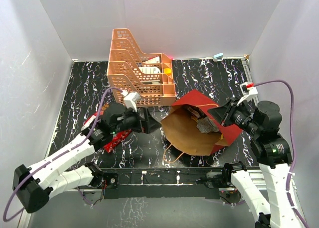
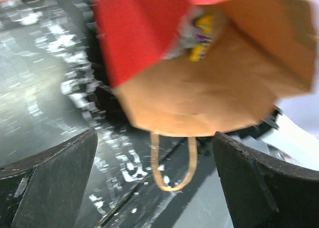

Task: Take the snacks out of the paper bag
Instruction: Place the snack at the center of the board, then take out the snack from the paper bag.

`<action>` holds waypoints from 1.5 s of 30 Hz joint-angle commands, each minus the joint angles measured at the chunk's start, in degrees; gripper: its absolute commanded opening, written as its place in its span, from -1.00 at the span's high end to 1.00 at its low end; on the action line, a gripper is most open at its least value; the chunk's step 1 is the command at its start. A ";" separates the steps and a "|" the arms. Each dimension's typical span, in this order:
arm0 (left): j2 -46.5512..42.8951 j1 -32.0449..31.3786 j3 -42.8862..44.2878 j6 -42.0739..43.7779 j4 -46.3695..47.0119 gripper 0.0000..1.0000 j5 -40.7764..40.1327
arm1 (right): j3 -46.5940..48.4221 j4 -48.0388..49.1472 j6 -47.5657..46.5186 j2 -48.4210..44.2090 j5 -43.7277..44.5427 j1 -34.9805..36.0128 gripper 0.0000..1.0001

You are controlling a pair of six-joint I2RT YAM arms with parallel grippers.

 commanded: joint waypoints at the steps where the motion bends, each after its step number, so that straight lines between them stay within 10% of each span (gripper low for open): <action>1: 3.03 -10.73 4.26 3.14 12.59 -0.97 5.07 | -0.43 1.13 -4.41 -0.67 -9.34 0.09 0.85; 13: 25.23 -39.19 12.38 21.30 26.77 -0.94 -21.08 | 1.11 -1.28 -5.29 -1.98 -12.90 0.09 0.85; 26: 42.69 -39.91 7.72 26.12 53.94 -0.31 -42.57 | 4.44 -0.61 -1.75 -1.73 -6.61 0.07 0.85; 35: 55.09 -39.46 12.68 28.37 61.20 -0.40 -47.75 | 4.96 4.15 2.30 -1.12 -6.87 0.06 0.85; 45: 67.55 -36.40 24.06 27.73 54.15 -0.97 -53.98 | 5.56 2.64 1.74 -0.44 -6.87 0.09 0.85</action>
